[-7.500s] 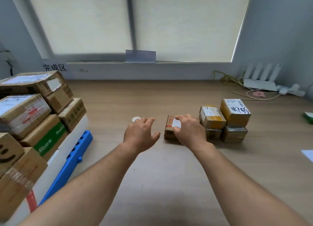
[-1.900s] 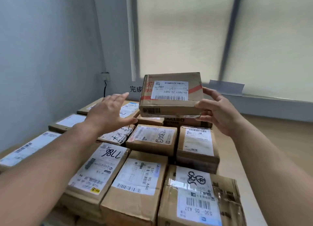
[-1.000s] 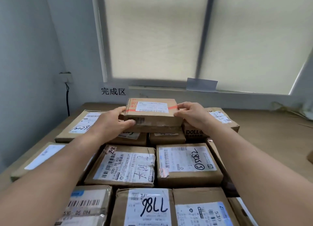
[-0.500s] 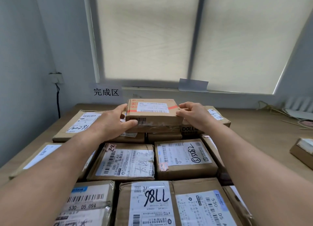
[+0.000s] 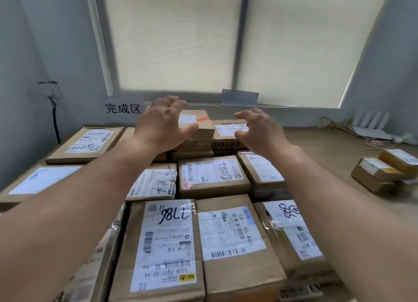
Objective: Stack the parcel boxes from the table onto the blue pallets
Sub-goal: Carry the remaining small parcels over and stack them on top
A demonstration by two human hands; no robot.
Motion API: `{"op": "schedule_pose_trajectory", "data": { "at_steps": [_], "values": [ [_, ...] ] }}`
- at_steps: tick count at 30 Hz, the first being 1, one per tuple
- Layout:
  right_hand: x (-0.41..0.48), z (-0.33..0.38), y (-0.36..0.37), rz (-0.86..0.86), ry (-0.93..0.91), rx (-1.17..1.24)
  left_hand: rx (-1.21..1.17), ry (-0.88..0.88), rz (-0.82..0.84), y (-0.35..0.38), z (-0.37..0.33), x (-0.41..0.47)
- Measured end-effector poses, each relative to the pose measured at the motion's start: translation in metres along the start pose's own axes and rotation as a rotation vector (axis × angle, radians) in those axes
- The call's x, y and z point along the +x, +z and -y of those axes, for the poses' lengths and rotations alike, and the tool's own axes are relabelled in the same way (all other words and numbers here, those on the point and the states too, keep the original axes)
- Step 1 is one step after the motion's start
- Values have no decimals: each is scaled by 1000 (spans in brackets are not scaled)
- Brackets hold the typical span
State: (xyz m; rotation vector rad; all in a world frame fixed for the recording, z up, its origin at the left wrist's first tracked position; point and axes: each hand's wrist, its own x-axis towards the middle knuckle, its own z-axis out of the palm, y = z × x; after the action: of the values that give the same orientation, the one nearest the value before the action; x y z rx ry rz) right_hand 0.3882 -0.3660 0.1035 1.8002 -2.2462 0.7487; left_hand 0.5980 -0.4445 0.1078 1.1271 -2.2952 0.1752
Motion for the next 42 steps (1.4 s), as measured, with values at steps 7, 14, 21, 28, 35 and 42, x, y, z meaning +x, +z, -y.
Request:
{"op": "schedule_pose_trajectory", "data": {
  "at_steps": [7, 14, 21, 28, 35, 42],
  "values": [
    [-46, -52, -39, -16, -11, -118, 26, 109, 37, 9, -107, -3],
    [-100, -125, -80, -55, 29, -180, 55, 188, 77, 25, -214, -12],
    [-182, -220, -104, -113, 164, -178, -16, 248, 73, 64, -339, -43],
    [-261, -304, -129, -129, 290, -214, -144, 253, 135, 110, -434, -85],
    [-319, -361, -140, -117, 394, -238, -230, 205, 215, 155, -506, -134],
    [-334, -407, -135, -123, 458, -226, -282, 238, 286, 191, -553, -130]
  ]
}}
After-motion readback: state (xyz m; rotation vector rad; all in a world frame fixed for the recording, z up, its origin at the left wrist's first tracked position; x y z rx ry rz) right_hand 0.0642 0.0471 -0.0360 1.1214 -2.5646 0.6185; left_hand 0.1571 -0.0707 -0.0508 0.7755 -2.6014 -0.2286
